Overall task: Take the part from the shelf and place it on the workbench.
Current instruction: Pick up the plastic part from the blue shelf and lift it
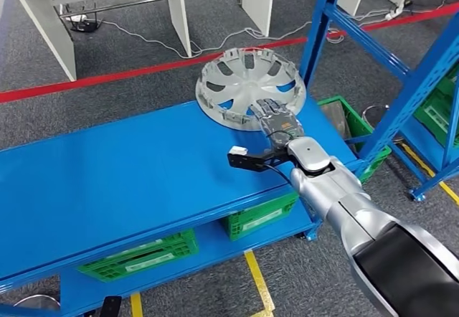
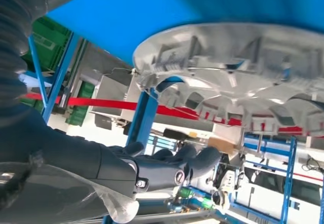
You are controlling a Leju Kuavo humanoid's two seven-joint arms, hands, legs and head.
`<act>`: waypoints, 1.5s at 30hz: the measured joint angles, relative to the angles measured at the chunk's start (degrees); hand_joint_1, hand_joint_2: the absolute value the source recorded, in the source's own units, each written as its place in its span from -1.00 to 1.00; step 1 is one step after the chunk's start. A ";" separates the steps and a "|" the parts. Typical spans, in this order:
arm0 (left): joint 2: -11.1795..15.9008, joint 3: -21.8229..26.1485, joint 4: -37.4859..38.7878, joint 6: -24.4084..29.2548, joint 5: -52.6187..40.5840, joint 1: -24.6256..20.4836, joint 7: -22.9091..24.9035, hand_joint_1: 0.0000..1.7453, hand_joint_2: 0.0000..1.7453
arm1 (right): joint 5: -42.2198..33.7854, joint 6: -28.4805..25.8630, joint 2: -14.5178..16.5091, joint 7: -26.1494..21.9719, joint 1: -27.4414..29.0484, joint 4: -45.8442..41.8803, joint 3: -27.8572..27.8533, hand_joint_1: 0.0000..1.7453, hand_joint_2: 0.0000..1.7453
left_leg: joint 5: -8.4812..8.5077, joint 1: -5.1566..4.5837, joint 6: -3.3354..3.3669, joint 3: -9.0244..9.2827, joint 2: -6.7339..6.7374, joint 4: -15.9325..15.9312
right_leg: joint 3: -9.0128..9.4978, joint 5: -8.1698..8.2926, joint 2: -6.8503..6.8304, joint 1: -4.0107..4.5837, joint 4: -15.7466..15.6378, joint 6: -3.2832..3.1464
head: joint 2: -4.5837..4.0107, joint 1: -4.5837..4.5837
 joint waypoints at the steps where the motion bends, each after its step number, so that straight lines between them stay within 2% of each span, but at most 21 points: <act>1: 0.00 0.00 0.00 -0.07 0.00 0.00 -0.05 -1.00 -1.00 | 0.11 0.05 0.11 0.00 -0.10 0.00 -0.03 -1.00 1.00 | -0.04 -0.07 -0.27 -0.06 0.04 0.02 | 0.21 -0.20 0.13 0.11 -0.15 -0.36 | 0.00 0.01; 3: 0.02 0.00 0.00 -0.18 0.00 -0.02 -0.13 -1.00 -1.00 | 0.22 0.15 0.25 -0.01 -0.24 -0.03 -0.07 -1.00 1.00 | -0.41 -0.01 -0.81 0.04 0.12 0.22 | 0.30 -0.23 0.30 0.01 -0.19 -1.04 | 0.00 -0.02; 5: 0.05 0.00 0.00 -0.21 0.00 -0.06 -0.17 -1.00 -1.00 | 0.24 0.18 0.42 -0.05 -0.49 -0.08 -0.09 -1.00 1.00 | -2.34 0.10 -1.36 -1.06 0.12 3.27 | 0.73 -0.37 0.34 -0.20 -0.34 -1.64 | 0.00 -0.28; 7: 0.06 0.00 0.00 -0.25 0.00 -0.04 -0.20 -1.00 -1.00 | 0.25 0.21 0.56 -0.10 -0.56 -0.10 -0.09 -1.00 1.00 | -5.65 0.18 -1.69 -4.67 0.12 10.84 | 1.11 -0.66 0.31 -0.17 -0.34 -2.07 | 0.00 -0.55; 9: 0.06 0.01 0.00 -0.27 0.00 0.05 -0.20 -1.00 -1.00 | 0.25 0.25 0.62 -0.11 -0.42 -0.10 -0.09 -1.00 1.00 | -6.86 0.20 -1.77 -8.05 0.12 16.65 | 1.42 -0.96 0.34 -0.08 -0.33 -2.26 | 0.00 -0.56; 11: 0.07 0.02 0.00 -0.28 0.00 0.13 -0.20 -1.00 -1.00 | 0.25 0.28 0.74 -0.11 -0.36 -0.11 -0.09 -1.00 1.00 | -3.64 0.20 -1.55 -7.67 0.12 14.12 | 1.92 -1.32 0.49 -0.04 -0.31 -2.22 | 0.00 -0.56; 13: 0.10 0.03 0.00 -0.30 0.00 0.15 -0.20 -1.00 -1.00 | 0.25 0.30 0.91 -0.11 -0.50 -0.14 -0.09 -1.00 1.00 | 0.91 0.09 -1.10 -4.69 0.11 6.49 | 2.54 -1.82 0.63 0.07 -0.28 -1.97 | 0.00 -0.56; 14: 0.12 0.03 0.00 -0.31 0.01 0.12 -0.20 -1.00 -1.00 | 0.25 0.30 0.98 -0.11 -0.60 -0.16 -0.09 -1.00 1.00 | 1.94 0.00 -0.86 -3.37 0.12 3.29 | 2.66 -2.04 0.69 0.17 -0.24 -1.77 | 0.00 -0.56; 18: 0.15 0.07 0.00 -0.38 0.02 0.05 -0.22 -1.00 -1.00 | 0.28 0.33 1.04 -0.11 -0.75 -0.21 -0.10 -1.00 1.00 | 1.47 -0.09 -0.01 -2.06 0.05 0.26 | 2.51 -2.60 0.67 0.24 -0.31 -0.64 | 0.00 -0.48; 20: 0.13 0.11 0.00 -0.57 0.02 0.07 -0.25 -1.00 -1.00 | 0.31 0.37 1.05 -0.10 -1.01 -0.29 -0.12 -1.00 1.00 | 1.25 0.17 0.69 -1.46 0.06 -0.20 | 1.15 -3.88 0.59 0.19 2.18 -0.09 | 0.00 -0.30; 23: 0.08 0.13 0.00 -0.75 0.02 0.03 -0.28 -1.00 -1.00 | 0.37 0.56 1.05 -0.09 -0.96 -0.27 -0.14 -1.00 1.00 | 0.57 0.26 1.33 -0.60 0.11 -0.29 | -5.43 -7.21 0.52 0.04 13.07 0.36 | 0.00 -0.09; 25: 0.06 0.15 0.00 -0.63 0.04 0.11 -0.27 -1.00 -1.00 | 0.41 0.67 1.05 -0.10 -0.45 -0.23 -0.14 -1.00 1.00 | -0.04 0.25 1.33 0.17 0.06 -0.25 | -8.23 -6.23 0.51 0.00 15.97 0.40 | 0.00 -0.09; 26: 0.05 0.16 0.00 -0.58 0.05 0.15 -0.27 -1.00 -1.00 | 0.43 0.70 1.05 -0.10 -0.30 -0.24 -0.14 -1.00 1.00 | -0.41 0.24 1.26 0.70 0.00 -0.22 | -7.92 -4.05 0.50 0.00 13.97 0.29 | 0.00 -0.09; 28: 0.01 0.19 0.00 -0.54 0.11 0.18 -0.26 -1.00 -1.00 | 0.44 0.72 1.04 -0.11 -0.34 -0.24 -0.19 -1.00 1.00 | -1.27 0.17 0.90 1.74 -0.12 -0.18 | -4.88 0.86 0.45 0.13 6.27 -0.15 | -0.01 -0.13; 29: -0.02 0.19 0.00 -0.49 0.14 0.17 -0.26 -1.00 -1.00 | 0.45 0.74 1.04 -0.11 -0.43 -0.24 -0.21 -1.00 1.00 | -1.66 0.08 0.61 2.03 -0.16 -0.10 | -3.23 2.11 0.43 0.23 2.84 -0.40 | -0.01 -0.15; 31: -0.08 0.20 0.00 -0.33 0.18 0.16 -0.24 -1.00 -1.00 | 0.51 0.81 1.07 -0.13 -0.44 -0.23 -0.24 -1.00 1.00 | -2.08 -0.01 0.02 2.12 -0.13 -0.09 | -1.67 1.96 0.48 0.49 0.19 -0.81 | -0.01 -0.21; 35: -0.08 0.26 0.00 0.66 0.35 0.11 0.37 -1.00 -1.00 | 0.57 0.87 1.16 -0.12 -0.27 -0.28 -0.46 -1.00 1.00 | -3.90 0.06 -1.18 1.46 0.04 1.80 | -1.09 1.30 0.69 0.10 -0.51 -1.79 | 0.00 -0.31; 39: -0.01 0.35 0.00 1.43 0.51 0.14 1.18 -1.00 -1.00 | 0.60 1.03 1.27 -0.04 0.19 -0.26 -0.62 -1.00 1.00 | -8.59 0.27 -1.84 -5.76 0.05 15.21 | -0.20 0.50 0.66 0.02 -0.60 -2.42 | 0.00 -0.45; 41: -0.01 0.49 0.00 1.70 0.57 0.21 1.40 -1.00 -1.00 | 0.61 1.16 1.27 0.04 0.58 -0.26 -0.62 -1.00 1.00 | -6.21 0.27 -1.86 -6.78 0.06 15.23 | 0.46 0.01 0.72 0.03 -0.58 -2.31 | 0.00 -0.47; 43: -0.01 0.65 0.00 1.97 0.50 0.21 1.30 -1.00 -1.00 | 0.67 1.23 1.30 0.07 0.69 -0.26 -0.63 -1.00 1.00 | -1.16 0.24 -1.58 -4.40 0.04 8.33 | 1.32 -0.53 0.78 0.02 -0.57 -2.08 | 0.00 -0.46; 45: -0.02 0.78 0.00 2.21 0.46 0.15 1.16 -1.00 -1.00 | 0.72 1.28 1.33 0.07 0.60 -0.25 -0.64 -1.00 1.00 | 1.36 0.05 -1.20 -2.02 0.02 2.26 | 1.64 -0.87 0.84 0.18 -0.53 -1.72 | 0.00 -0.44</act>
